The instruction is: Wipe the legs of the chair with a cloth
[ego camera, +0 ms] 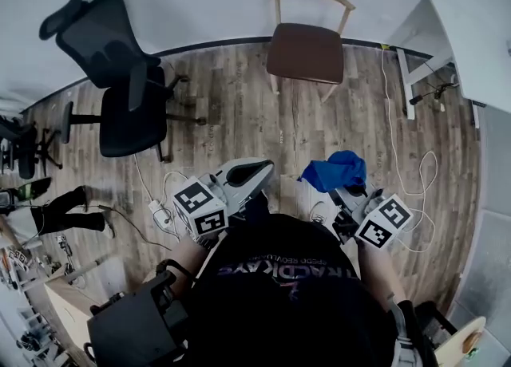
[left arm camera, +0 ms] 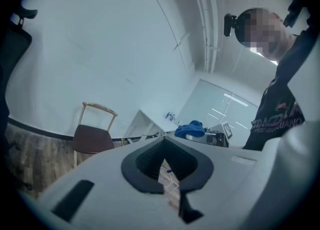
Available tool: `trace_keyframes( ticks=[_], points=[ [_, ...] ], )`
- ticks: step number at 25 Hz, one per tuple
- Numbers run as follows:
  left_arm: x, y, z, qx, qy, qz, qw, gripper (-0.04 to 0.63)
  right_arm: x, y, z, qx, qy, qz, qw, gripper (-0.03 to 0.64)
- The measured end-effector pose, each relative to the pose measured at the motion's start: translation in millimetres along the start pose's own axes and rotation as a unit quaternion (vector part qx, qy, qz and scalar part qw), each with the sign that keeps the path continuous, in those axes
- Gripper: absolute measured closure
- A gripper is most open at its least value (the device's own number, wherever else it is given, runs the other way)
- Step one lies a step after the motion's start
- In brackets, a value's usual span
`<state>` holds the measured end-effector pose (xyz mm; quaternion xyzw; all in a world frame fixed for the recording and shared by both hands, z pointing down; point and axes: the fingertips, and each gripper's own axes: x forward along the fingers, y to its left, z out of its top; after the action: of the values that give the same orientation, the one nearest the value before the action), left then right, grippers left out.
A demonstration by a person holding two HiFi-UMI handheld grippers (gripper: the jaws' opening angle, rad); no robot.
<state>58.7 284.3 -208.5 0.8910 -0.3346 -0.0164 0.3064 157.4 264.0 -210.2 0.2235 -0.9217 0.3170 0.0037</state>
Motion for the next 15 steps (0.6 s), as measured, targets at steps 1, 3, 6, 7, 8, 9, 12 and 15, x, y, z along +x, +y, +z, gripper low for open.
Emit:
trace_keyframes(
  ticks=[1, 3, 6, 7, 8, 9, 12, 15],
  points=[
    [-7.4, 13.9, 7.1, 0.008, 0.006, -0.005, 0.9999, 0.595, 18.0, 1.5, 2.2, 0.003, -0.003, -0.004, 1.0, 0.534],
    [-20.8, 41.6, 17.3, 0.019, 0.017, -0.011, 0.9996, 0.595, 52.4, 1.8, 4.2, 0.003, -0.007, -0.011, 1.0, 0.534],
    [-41.1, 75.8, 24.5, 0.01, 0.029, -0.02, 0.9993, 0.595, 94.8, 3.3, 4.3, 0.002, -0.009, -0.024, 1.0, 0.534],
    [-47.1, 85.4, 25.2, 0.009, 0.035, -0.023, 0.9991, 0.595, 106.2, 4.2, 4.6, 0.001, -0.009, -0.028, 1.0, 0.535],
    [-51.8, 95.0, 25.6, 0.01, 0.04, -0.026, 0.9988, 0.595, 116.5, 4.3, 4.7, -0.001, -0.009, -0.032, 0.999, 0.534],
    [-55.1, 104.8, 25.8, 0.01, 0.045, -0.028, 0.9985, 0.595, 125.8, 3.5, 4.3, -0.002, -0.007, -0.036, 0.999, 0.534],
    [-59.5, 129.2, 27.1, 0.001, 0.046, -0.028, 0.9985, 0.595, 145.5, -1.0, 2.5, 0.0, -0.001, -0.043, 0.999, 0.534],
    [-55.3, 137.9, 27.5, -0.008, 0.043, -0.031, 0.9986, 0.595, 154.2, -8.7, 5.4, -0.002, 0.002, -0.047, 0.999, 0.534]
  ],
)
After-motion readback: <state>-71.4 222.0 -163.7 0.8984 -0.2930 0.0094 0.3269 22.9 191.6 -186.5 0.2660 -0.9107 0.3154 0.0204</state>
